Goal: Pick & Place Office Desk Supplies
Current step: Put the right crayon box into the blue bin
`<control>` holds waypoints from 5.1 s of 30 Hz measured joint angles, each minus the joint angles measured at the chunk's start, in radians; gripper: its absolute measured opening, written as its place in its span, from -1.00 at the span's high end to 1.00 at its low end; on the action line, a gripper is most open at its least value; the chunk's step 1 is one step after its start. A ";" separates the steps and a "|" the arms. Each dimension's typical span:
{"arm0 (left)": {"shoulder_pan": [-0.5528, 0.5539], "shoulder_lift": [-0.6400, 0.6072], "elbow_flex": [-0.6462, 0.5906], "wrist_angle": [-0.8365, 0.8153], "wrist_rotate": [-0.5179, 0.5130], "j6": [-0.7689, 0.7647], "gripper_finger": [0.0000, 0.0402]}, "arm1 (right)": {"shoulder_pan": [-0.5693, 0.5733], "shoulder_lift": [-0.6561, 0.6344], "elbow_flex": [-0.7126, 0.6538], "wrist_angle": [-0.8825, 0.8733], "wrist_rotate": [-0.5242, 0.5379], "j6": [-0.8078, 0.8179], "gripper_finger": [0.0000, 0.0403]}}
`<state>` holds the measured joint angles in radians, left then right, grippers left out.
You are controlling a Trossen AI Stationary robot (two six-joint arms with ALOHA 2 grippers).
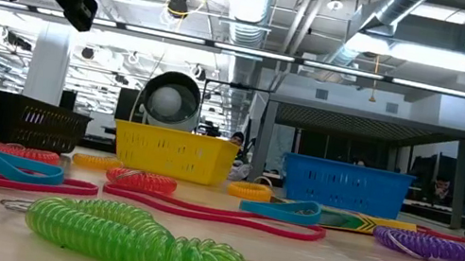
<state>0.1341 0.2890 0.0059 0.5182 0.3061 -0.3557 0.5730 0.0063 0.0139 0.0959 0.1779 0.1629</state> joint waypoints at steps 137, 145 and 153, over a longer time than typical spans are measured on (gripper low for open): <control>0.000 0.460 0.262 -0.092 -0.170 0.139 0.28 | -0.046 1.389 0.667 -0.877 -0.021 0.918 0.28; 0.000 0.460 0.262 -0.092 -0.170 0.139 0.28 | -0.045 1.389 0.638 -0.836 -0.016 0.932 0.28; 0.000 0.460 0.262 -0.092 -0.170 0.139 0.28 | -0.045 1.389 0.576 -0.741 -0.027 0.959 0.28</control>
<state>0.1340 0.7490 0.2676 0.4260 0.1364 -0.2171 0.5278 1.3949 0.5900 -0.6456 0.1509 1.1215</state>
